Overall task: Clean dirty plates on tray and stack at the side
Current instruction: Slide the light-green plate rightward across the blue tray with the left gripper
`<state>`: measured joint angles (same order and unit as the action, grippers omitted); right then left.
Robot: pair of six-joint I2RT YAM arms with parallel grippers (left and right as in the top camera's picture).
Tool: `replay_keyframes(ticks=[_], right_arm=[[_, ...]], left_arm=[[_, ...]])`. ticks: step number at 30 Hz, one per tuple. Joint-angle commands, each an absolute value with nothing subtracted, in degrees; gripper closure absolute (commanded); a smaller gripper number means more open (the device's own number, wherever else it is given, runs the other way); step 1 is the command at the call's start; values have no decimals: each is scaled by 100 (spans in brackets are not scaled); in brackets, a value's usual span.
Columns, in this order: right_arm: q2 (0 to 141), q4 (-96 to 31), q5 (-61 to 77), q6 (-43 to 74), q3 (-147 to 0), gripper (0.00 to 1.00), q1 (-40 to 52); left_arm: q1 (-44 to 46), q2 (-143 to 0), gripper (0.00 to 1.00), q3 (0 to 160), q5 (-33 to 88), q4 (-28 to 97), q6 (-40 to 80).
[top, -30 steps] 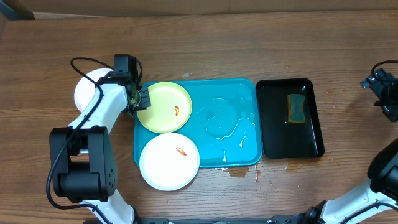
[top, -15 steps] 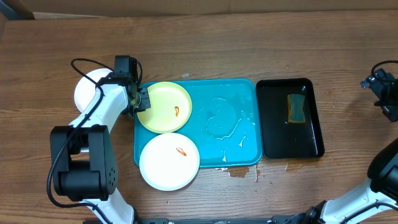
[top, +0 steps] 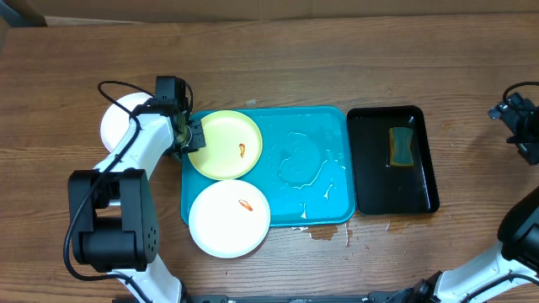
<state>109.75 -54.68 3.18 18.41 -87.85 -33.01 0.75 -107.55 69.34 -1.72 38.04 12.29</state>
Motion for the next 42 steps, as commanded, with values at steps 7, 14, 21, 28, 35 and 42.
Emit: replay_keyframes(ticks=[7, 14, 21, 28, 35, 42], right_arm=[[10814, -5446, 325, 1894, -8895, 0, -3312], [10814, -5446, 325, 1894, -8895, 0, -3312], [10814, -5446, 325, 1894, -8895, 0, -3312], [10814, -5446, 325, 1894, -8895, 0, -3312], [10814, -5446, 325, 1894, -8895, 0, -3312], [10814, -5448, 325, 1894, -8895, 0, -3312]], left_arm=[[132, -10853, 81, 6871, 639, 3723, 1332], [421, -10895, 81, 6871, 735, 3607, 1337], [1013, -11059, 77, 6871, 735, 3454, 1437], [1726, -11059, 77, 6888, 773, 3256, 1549], [2388, -11059, 70, 6936, 847, 2891, 1544], [2368, -11054, 51, 8051, 687, 3896, 1459]])
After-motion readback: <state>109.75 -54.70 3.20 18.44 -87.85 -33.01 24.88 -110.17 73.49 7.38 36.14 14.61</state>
